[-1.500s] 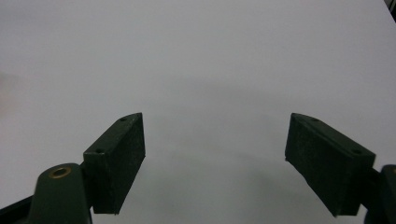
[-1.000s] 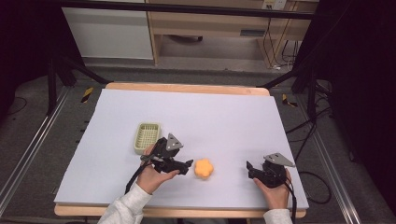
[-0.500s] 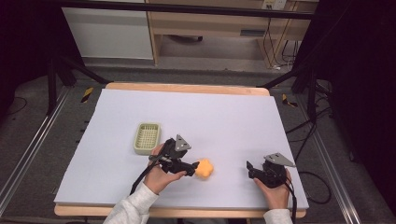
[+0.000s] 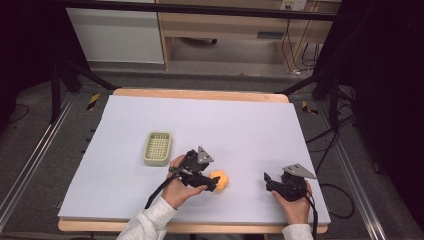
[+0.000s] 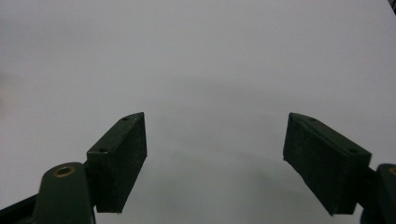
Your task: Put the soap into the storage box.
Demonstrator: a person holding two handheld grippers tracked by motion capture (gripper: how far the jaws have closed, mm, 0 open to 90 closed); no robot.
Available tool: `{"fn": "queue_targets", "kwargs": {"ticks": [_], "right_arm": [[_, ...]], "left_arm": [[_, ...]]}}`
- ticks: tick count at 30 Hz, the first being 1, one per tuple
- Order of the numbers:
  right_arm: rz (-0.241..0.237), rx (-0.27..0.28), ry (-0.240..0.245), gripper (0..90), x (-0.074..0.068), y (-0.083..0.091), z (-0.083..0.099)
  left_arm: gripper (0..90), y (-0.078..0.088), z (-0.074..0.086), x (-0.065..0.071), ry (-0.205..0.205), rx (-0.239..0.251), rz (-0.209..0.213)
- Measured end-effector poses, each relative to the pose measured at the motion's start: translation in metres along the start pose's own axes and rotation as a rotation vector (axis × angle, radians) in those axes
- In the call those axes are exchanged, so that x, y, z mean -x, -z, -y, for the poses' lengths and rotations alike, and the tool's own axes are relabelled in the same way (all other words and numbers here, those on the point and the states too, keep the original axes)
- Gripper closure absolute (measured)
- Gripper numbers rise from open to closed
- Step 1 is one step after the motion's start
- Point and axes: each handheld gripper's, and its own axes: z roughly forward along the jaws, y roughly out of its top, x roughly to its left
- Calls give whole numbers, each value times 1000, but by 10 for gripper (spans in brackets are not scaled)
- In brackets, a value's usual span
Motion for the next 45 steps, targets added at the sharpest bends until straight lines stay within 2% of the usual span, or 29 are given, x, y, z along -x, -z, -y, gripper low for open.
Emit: {"fn": "queue_targets", "kwargs": {"ticks": [11,22,29,37,45], "right_arm": [[-1,1,-2,220,0,0,0],[-4,-2,-2,222,0,0,0],[-6,-3,-3,225,0,0,0],[-9,-5,-4,228,0,0,0],[-10,-8,-1,232,0,0,0]], "left_arm": [[164,-13,-1,9,-4,-34,7],[164,-21,-3,13,7,-45,12],[163,-28,-3,17,0,-61,10],[173,-34,-3,20,-9,-86,20],[177,-40,-2,23,-11,-120,12]]}}
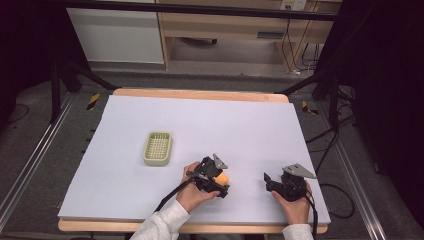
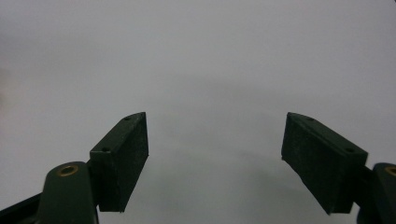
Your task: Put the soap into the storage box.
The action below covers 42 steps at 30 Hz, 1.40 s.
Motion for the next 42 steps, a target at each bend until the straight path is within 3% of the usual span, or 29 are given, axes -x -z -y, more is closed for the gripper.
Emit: {"fn": "queue_targets", "kwargs": {"ticks": [14,42], "right_arm": [[1,-1,3,234,1,0,0],[-3,-2,1,247,1,0,0]], "left_arm": [[240,-8,1,1,22,-20,-1],[252,-8,1,2,48,-28,-10]]}}
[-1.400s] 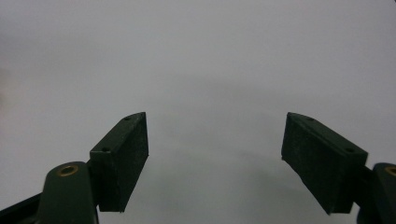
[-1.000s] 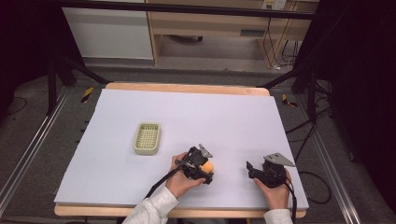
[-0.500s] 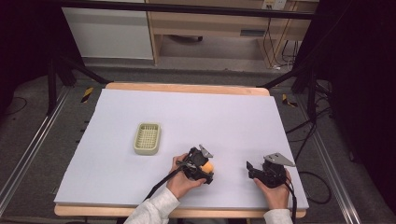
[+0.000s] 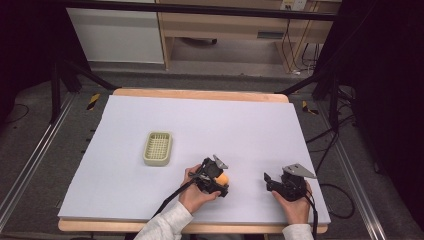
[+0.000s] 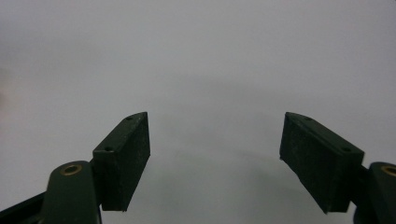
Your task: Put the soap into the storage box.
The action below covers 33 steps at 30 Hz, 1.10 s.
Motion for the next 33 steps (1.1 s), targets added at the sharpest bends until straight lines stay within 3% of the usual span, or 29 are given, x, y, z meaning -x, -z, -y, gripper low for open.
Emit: {"fn": "queue_targets", "kwargs": {"ticks": [26,33], "right_arm": [[2,4,1,247,0,0,0],[-1,0,3,244,0,0,0]], "left_arm": [[252,7,7,-2,-43,-18,14],[243,6,8,-4,-31,-8,28]]}}
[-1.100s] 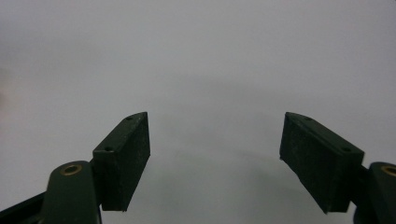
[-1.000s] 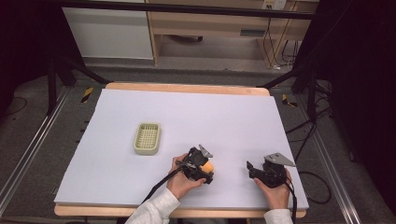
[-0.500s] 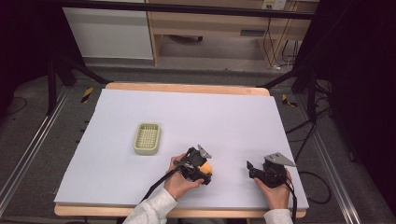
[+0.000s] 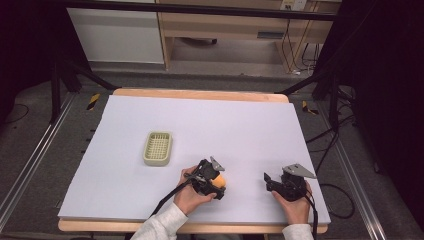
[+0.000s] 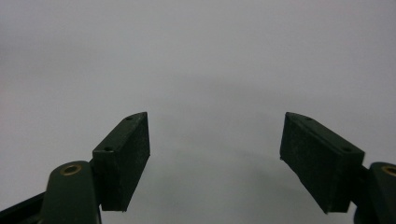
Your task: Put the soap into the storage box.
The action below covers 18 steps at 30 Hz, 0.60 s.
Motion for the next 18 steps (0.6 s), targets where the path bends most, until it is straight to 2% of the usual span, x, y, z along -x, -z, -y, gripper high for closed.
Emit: {"fn": "queue_targets", "kwargs": {"ticks": [6,13,18], "right_arm": [[-2,-2,1,240,0,0,0],[-3,-4,2,240,0,0,0],[-3,-4,2,241,0,0,0]], "left_arm": [[244,-5,-2,-1,14,-9,0],[253,-6,-4,2,27,-24,-22],[255,-6,-3,1,24,-12,-15]]}}
